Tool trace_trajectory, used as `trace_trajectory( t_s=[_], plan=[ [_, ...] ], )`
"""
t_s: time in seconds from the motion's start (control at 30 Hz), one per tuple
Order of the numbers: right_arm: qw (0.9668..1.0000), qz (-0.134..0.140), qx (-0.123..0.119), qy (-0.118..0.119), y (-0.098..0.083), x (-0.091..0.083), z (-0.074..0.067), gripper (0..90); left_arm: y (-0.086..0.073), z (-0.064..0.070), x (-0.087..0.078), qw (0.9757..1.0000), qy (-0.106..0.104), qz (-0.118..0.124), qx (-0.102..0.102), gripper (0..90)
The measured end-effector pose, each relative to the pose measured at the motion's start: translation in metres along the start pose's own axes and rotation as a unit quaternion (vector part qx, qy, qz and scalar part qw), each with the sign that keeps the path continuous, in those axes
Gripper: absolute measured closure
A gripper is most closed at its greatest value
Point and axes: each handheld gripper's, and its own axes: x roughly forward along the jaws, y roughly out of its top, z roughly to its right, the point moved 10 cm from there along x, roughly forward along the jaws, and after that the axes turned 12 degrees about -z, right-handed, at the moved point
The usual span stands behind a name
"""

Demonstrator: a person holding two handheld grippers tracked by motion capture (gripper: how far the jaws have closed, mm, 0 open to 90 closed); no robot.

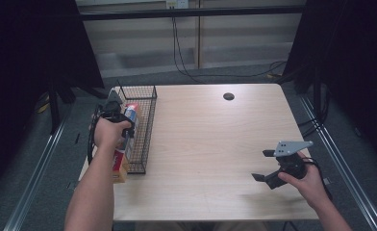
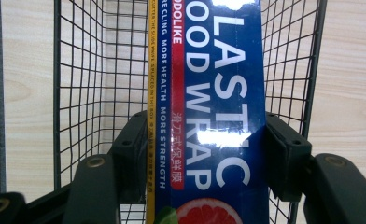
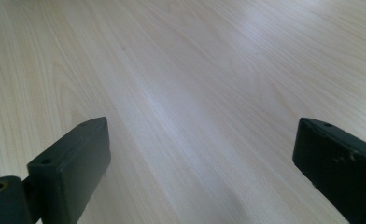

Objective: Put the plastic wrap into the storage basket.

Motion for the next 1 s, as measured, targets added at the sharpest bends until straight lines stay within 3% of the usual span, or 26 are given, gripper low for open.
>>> trace_trajectory(
  t_s=[0.77, 1.0],
  plan=[
    [1.0, 0.0, 0.0, 0.002, 0.0014, 0.0017, 0.001, 3.9, 0.0002, -0.0009, 0.0049, 1.0, -0.004, 0.002, -0.006, 41.1],
    [1.0, -0.002, -0.002, 0.002, 0.0017, 0.0031, 0.0007, 3.9, -0.0001, 0.0015, 0.0064, 1.0, -0.005, 0.001, 0.0, 38.8]
  ],
)
